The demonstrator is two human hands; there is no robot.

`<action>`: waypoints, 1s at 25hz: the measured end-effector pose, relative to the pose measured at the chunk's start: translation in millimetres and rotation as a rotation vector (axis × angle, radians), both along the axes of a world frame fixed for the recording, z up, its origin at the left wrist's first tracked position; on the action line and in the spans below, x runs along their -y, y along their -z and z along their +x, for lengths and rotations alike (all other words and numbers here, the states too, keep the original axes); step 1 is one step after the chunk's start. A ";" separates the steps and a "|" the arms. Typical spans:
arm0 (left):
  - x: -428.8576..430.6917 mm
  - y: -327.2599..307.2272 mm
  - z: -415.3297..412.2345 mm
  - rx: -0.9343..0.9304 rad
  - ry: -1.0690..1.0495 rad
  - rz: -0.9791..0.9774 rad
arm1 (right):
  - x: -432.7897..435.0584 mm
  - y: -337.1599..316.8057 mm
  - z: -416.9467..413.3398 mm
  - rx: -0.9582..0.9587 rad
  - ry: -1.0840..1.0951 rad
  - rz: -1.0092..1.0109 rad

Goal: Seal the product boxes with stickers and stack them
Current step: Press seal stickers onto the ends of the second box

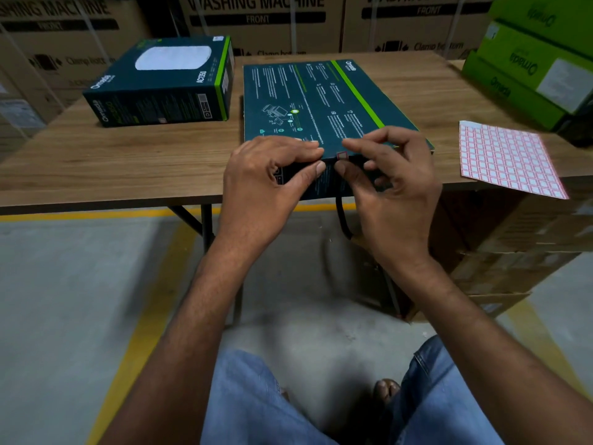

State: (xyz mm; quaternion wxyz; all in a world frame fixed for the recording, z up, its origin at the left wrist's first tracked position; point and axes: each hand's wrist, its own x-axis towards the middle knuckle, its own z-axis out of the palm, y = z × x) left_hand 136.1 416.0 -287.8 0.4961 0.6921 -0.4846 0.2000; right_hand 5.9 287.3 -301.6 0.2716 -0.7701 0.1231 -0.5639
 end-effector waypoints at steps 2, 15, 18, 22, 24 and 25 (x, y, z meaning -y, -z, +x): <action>-0.6 -1.0 -0.4 0.001 -0.003 -0.002 | 3.1 1.6 -0.7 -0.022 0.011 -0.096; -2.2 -3.3 -1.9 -0.017 -0.002 0.021 | 21.9 -40.1 -10.4 -0.398 -0.005 -0.258; -2.2 -4.0 -2.2 -0.019 -0.005 0.026 | 25.0 -41.0 -11.4 -0.436 -0.023 -0.277; -2.7 -4.6 -2.3 -0.015 -0.004 0.026 | 23.3 -35.8 -10.7 -0.414 -0.044 -0.274; -3.1 -5.3 -2.9 -0.019 -0.004 0.030 | 21.6 -32.2 -12.4 -0.379 -0.062 -0.256; -3.1 -5.4 -2.8 -0.023 -0.003 0.032 | 20.7 -30.6 -13.7 -0.353 -0.078 -0.237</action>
